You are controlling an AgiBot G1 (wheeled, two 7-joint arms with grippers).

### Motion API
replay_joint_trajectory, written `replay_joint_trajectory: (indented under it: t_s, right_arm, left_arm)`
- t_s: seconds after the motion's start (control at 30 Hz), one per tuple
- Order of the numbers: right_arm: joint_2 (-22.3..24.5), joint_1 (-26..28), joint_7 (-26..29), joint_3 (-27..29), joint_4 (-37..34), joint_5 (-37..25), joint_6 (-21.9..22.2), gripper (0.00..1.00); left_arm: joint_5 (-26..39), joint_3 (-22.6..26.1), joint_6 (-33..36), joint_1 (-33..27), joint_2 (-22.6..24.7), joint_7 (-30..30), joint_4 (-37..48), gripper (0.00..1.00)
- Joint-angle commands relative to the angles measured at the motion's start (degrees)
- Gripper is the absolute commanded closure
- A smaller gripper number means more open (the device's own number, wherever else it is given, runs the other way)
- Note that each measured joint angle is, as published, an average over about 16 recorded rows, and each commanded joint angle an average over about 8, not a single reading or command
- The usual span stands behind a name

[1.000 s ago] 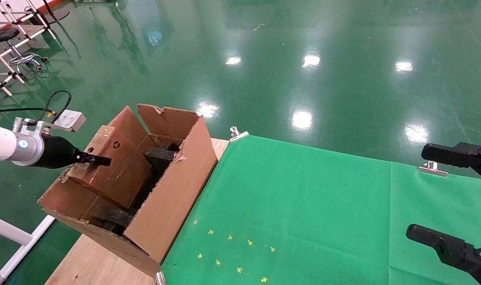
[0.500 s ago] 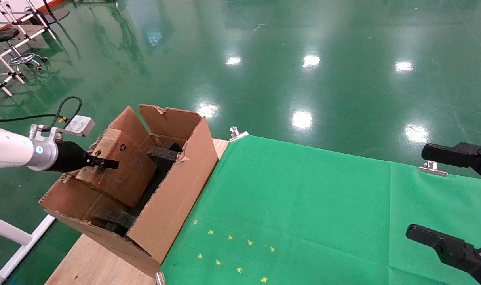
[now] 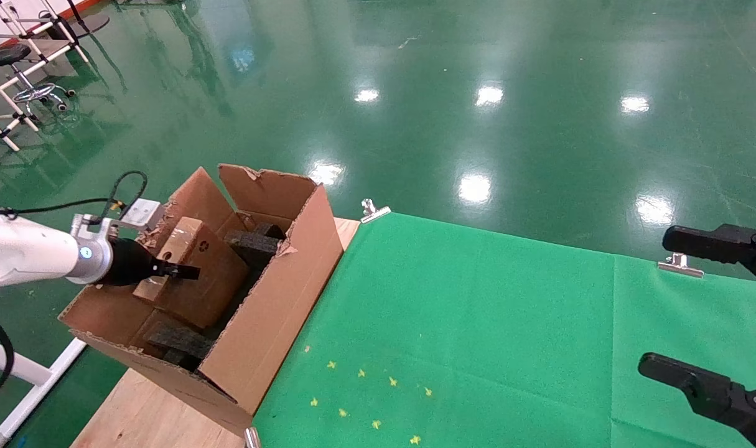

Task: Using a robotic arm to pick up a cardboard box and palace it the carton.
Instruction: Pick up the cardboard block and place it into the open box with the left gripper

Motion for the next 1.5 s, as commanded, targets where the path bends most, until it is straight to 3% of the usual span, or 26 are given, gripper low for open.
replay_joint_trajectory:
  t_s: [0.03, 0.87, 0.9, 1.1, 1.17, 1.5]
  right_arm:
    - [0.0, 0.0, 0.0, 0.0, 0.0, 0.0, 0.0, 0.0]
    - [0.0, 0.0, 0.0, 0.0, 0.0, 0.0, 0.0, 0.0]
    - [0.0, 0.0, 0.0, 0.0, 0.0, 0.0, 0.0, 0.0]
    - [0.01, -0.01, 0.0, 0.01, -0.01, 0.0, 0.01, 0.0]
    - [0.01, -0.01, 0.0, 0.01, -0.01, 0.01, 0.01, 0.0]
    - [0.01, -0.01, 0.0, 0.01, -0.01, 0.01, 0.01, 0.0]
  left_arm:
    - [-0.14, -0.1, -0.47, 0.64, 0.36, -0.15, -0.04, 1.0]
    - [-1.74, -1.24, -4.7, 7.26, 2.55, -2.62, -0.12, 0.98]
    - [-1.8, -1.28, -4.77, 7.41, 2.56, -2.71, -0.13, 0.93]
    - [-2.04, -1.42, -5.22, 8.06, 2.66, -3.07, -0.23, 0.18]
    - [-2.09, -1.44, -5.34, 8.17, 2.68, -3.1, -0.25, 0.0]
    - [-2.06, -1.44, -5.21, 8.1, 2.68, -3.11, -0.15, 0.0]
